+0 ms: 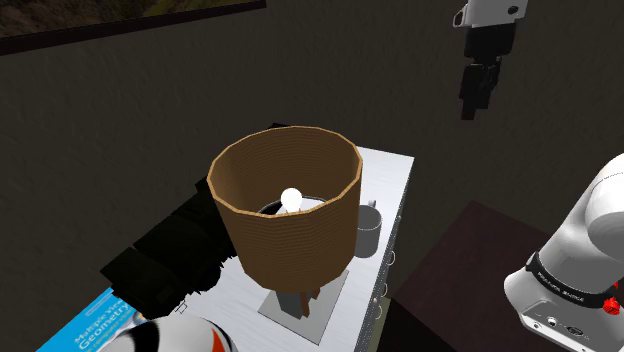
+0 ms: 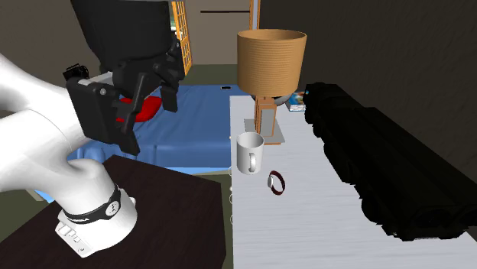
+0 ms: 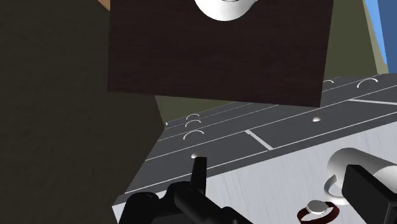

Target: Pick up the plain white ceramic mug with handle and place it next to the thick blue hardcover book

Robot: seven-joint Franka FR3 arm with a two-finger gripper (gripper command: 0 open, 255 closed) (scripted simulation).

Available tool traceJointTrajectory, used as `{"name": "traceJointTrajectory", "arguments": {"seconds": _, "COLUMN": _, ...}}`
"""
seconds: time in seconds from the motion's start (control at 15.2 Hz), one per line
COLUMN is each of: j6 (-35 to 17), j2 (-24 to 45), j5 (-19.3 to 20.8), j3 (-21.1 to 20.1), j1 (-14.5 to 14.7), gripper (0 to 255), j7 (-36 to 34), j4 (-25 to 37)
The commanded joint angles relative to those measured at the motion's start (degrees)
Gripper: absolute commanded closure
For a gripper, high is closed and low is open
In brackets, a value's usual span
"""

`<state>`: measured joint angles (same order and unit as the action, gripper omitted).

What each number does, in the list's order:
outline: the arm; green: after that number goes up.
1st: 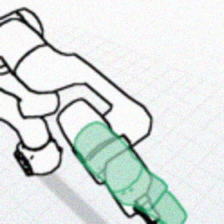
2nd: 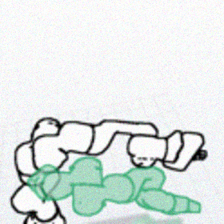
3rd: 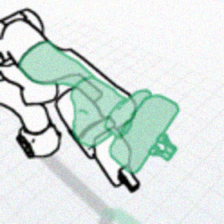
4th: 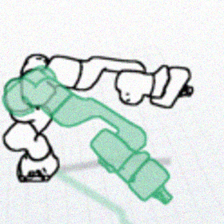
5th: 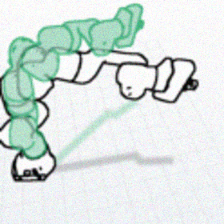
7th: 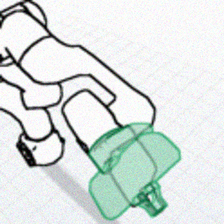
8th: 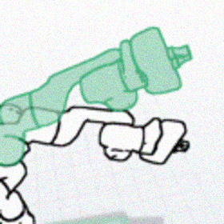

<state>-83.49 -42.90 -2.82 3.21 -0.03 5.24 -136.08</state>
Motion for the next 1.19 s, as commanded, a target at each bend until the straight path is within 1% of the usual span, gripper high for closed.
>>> {"name": "traceJointTrajectory", "arguments": {"seconds": 0.0, "j6": 0.00, "j2": 0.00, "j5": 0.00, "j3": 0.00, "j1": 0.00, "gripper": 0, "j7": 0.00, "j4": 0.00}}
{"name": "traceJointTrajectory", "arguments": {"seconds": 0.33, "j6": -7.28, "j2": -1.81, "j5": -4.68, "j3": -7.24, "j1": 1.33, "gripper": 0, "j7": -9.33, "j4": -5.92}}
{"name": "traceJointTrajectory", "arguments": {"seconds": 0.59, "j6": -13.78, "j2": -0.98, "j5": -8.23, "j3": -13.44, "j1": 2.58, "gripper": 0, "j7": -16.73, "j4": -8.99}}
{"name": "traceJointTrajectory", "arguments": {"seconds": 0.86, "j6": -20.81, "j2": 2.05, "j5": -11.13, "j3": -19.95, "j1": 3.53, "gripper": 0, "j7": -24.18, "j4": -10.43}}
{"name": "traceJointTrajectory", "arguments": {"seconds": 1.12, "j6": -28.13, "j2": 7.19, "j5": -12.70, "j3": -26.72, "j1": 3.64, "gripper": 0, "j7": -31.90, "j4": -10.16}}
